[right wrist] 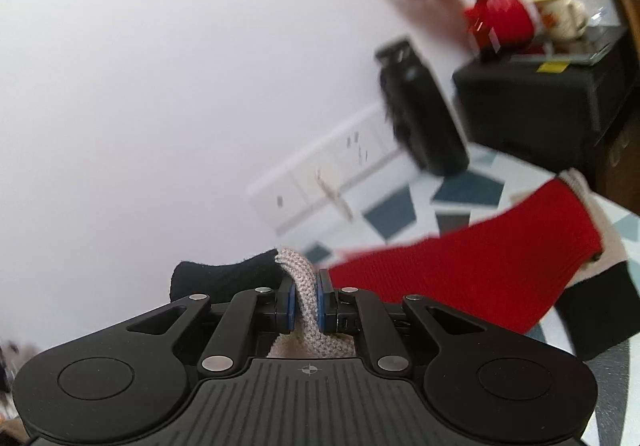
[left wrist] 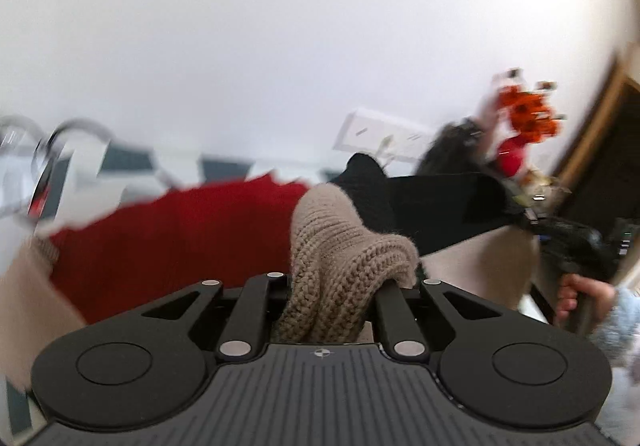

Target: Fold clothes

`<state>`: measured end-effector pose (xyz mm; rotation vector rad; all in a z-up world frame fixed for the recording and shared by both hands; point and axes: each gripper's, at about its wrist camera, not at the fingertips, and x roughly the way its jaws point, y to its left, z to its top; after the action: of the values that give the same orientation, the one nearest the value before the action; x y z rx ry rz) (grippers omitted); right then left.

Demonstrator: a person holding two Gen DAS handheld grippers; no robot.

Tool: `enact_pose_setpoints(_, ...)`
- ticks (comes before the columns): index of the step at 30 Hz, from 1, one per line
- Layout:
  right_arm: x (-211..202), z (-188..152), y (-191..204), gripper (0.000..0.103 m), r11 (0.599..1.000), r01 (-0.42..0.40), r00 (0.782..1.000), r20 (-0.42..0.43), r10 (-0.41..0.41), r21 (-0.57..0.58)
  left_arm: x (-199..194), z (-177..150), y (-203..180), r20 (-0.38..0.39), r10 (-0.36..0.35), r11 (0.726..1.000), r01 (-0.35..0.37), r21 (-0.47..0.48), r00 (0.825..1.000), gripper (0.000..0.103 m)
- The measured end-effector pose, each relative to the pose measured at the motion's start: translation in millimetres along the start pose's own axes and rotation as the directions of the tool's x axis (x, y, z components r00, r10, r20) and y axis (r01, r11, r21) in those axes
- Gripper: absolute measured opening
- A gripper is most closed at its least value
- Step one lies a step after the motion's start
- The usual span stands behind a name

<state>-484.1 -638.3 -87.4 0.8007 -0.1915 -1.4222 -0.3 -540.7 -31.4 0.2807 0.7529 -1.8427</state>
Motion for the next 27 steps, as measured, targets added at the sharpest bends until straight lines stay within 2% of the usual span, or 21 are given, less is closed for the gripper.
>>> enact_pose_setpoints(3,-1,6,-9,0.009,0.999,0.033,0.999,0.025,-0.034,0.023,2,8,-2,0.003,-0.027,1.0,0.026,0.01,1.0,0.013)
enact_pose_setpoints(7,38,-11,-37,0.009,0.986,0.155,0.986,-0.07,-0.151,0.055,63,-5,20,-0.069,0.062,0.998,-0.061,0.017,0.996,0.014)
enact_pose_setpoints(10,73,-36,-50,0.01,0.972,0.234,0.964,-0.141,-0.226,0.036,123,-23,44,-0.152,0.154,0.988,-0.154,0.012,0.976,0.02)
enact_pose_setpoints(11,83,-44,-53,0.016,0.966,0.256,0.956,-0.158,-0.248,0.028,138,-30,54,-0.186,0.188,0.982,-0.19,0.011,0.964,0.024)
enact_pose_setpoints(12,86,-51,-52,0.029,0.964,0.266,0.953,-0.159,-0.259,0.026,152,-40,60,-0.223,0.236,0.971,-0.238,0.016,0.946,0.035)
enact_pose_setpoints(13,87,-58,-50,0.035,0.961,0.275,0.95,-0.158,-0.268,0.027,160,-45,65,-0.243,0.261,0.964,-0.264,0.02,0.934,0.041)
enact_pose_setpoints(14,89,-65,-48,0.042,0.959,0.284,0.948,-0.157,-0.276,0.027,161,-50,69,-0.246,0.263,0.963,-0.268,0.015,0.933,0.043)
enact_pose_setpoints(15,86,-71,-43,0.048,0.961,0.277,0.95,-0.156,-0.27,0.022,156,-53,70,-0.238,0.245,0.967,-0.254,-0.004,0.94,0.048)
enact_pose_setpoints(16,80,-77,-36,0.052,0.969,0.248,0.957,-0.159,-0.244,0.003,148,-56,72,-0.228,0.226,0.971,-0.237,-0.022,0.947,0.062)
enact_pose_setpoints(17,74,-82,-29,0.059,0.976,0.216,0.963,-0.163,-0.216,-0.018,139,-57,71,-0.215,0.211,0.974,-0.223,-0.035,0.954,0.069)
enact_pose_setpoints(19,57,-94,-12,0.063,0.982,0.157,0.969,-0.176,-0.174,-0.104,114,-58,70,-0.169,0.196,0.977,-0.207,-0.045,0.966,0.086)
enact_pose_setpoints(20,49,-97,-6,0.065,0.98,0.142,0.969,-0.183,-0.166,-0.137,102,-60,72,-0.153,0.188,0.979,-0.199,-0.055,0.97,0.09)
enact_pose_setpoints(21,42,-101,-1,0.068,0.978,0.129,0.969,-0.189,-0.16,-0.167,90,-62,74,-0.137,0.18,0.979,-0.191,-0.066,0.974,0.091)
enact_pose_setpoints(23,22,-108,1,0.068,0.978,0.151,0.964,-0.196,-0.177,-0.143,69,-68,76,-0.121,0.158,0.982,-0.169,-0.086,0.98,0.091)
enact_pose_setpoints(25,9,-113,-7,0.068,0.982,0.18,0.957,-0.221,-0.19,-0.064,53,-76,75,-0.112,0.158,0.985,-0.165,-0.052,0.981,0.091)
enact_pose_setpoints(27,-1,-119,-17,0.068,0.976,0.218,0.946,-0.25,-0.206,0.022,48,-86,71,-0.124,0.182,0.983,-0.179,0.032,0.975,0.091)
